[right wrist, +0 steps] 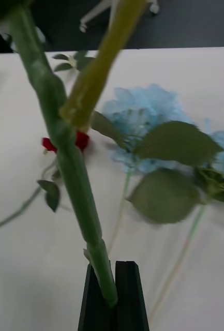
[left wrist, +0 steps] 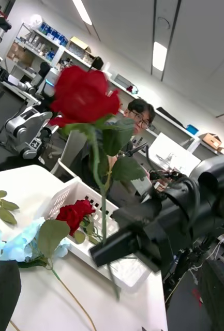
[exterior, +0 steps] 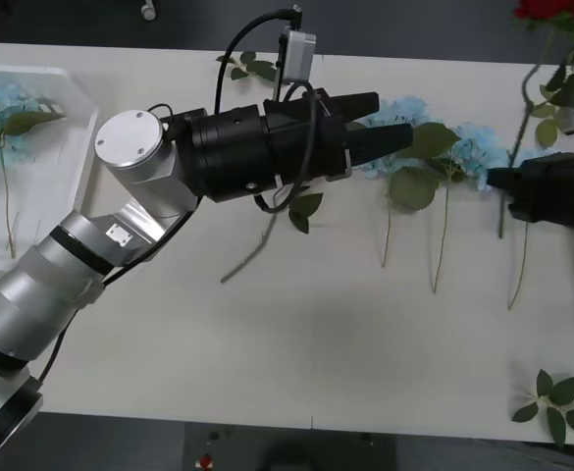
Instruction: Put the red flowers into the right box and the blue flowers into the left box
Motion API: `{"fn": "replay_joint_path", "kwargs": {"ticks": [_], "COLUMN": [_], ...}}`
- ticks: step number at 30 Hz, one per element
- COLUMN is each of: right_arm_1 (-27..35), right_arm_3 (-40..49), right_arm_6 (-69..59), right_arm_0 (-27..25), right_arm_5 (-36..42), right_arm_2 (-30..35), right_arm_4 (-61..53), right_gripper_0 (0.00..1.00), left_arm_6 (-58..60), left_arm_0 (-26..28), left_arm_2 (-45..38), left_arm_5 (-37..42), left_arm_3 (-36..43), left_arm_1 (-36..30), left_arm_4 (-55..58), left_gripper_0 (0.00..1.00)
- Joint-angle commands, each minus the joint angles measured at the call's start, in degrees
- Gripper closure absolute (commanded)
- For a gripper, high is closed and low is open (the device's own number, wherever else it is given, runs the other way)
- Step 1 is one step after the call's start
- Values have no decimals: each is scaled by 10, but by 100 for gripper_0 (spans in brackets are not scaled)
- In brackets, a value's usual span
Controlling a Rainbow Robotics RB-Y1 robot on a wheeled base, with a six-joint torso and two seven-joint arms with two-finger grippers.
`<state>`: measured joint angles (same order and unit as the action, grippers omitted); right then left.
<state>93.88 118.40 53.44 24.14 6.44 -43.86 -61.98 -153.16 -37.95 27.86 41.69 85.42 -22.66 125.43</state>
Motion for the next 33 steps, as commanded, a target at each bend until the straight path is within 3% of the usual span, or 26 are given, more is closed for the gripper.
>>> {"fn": "replay_joint_path", "kwargs": {"ticks": [1,6,11,12,16,18,23,27,33], "right_arm_1": [50,67,40,13,-50,-99,-180,-230,-250], "right_arm_3": [-16,-67,-121,-153,-217,-269,-358,-407,-477], "right_arm_6": [-29,-21,-15,-8,44,89,210,294,353], "right_arm_0": [8,9,9,9,9,10,10,11,11], "right_arm_5": [36,89,190,271,444,568,740,806,824], "right_arm_2": [12,19,48,82,173,256,403,483,495], "right_arm_4": [-2,4,-20,-41,-71,-68,-10,60,105], "right_gripper_0": [100,100,100,100,100,100,100,100,100], "left_arm_6": [-18,-18,80,139,255,348,536,674,821], "left_arm_0": [-1,-1,-5,-10,-27,-42,-75,-104,-172], "left_arm_2": [-20,-20,-11,-1,37,70,131,168,247], "left_arm_5": [-1,-2,-17,-21,-36,-47,-55,-54,-54], "left_arm_3": [16,16,16,15,15,14,12,6,-25], "left_arm_1": [-41,-107,-179,-213,-273,-307,-344,-347,-329], "left_arm_4": [14,4,-51,-92,-151,-186,-280,-356,-441], "left_gripper_0": [0,0,0,0,0,0,0,0,0]}}
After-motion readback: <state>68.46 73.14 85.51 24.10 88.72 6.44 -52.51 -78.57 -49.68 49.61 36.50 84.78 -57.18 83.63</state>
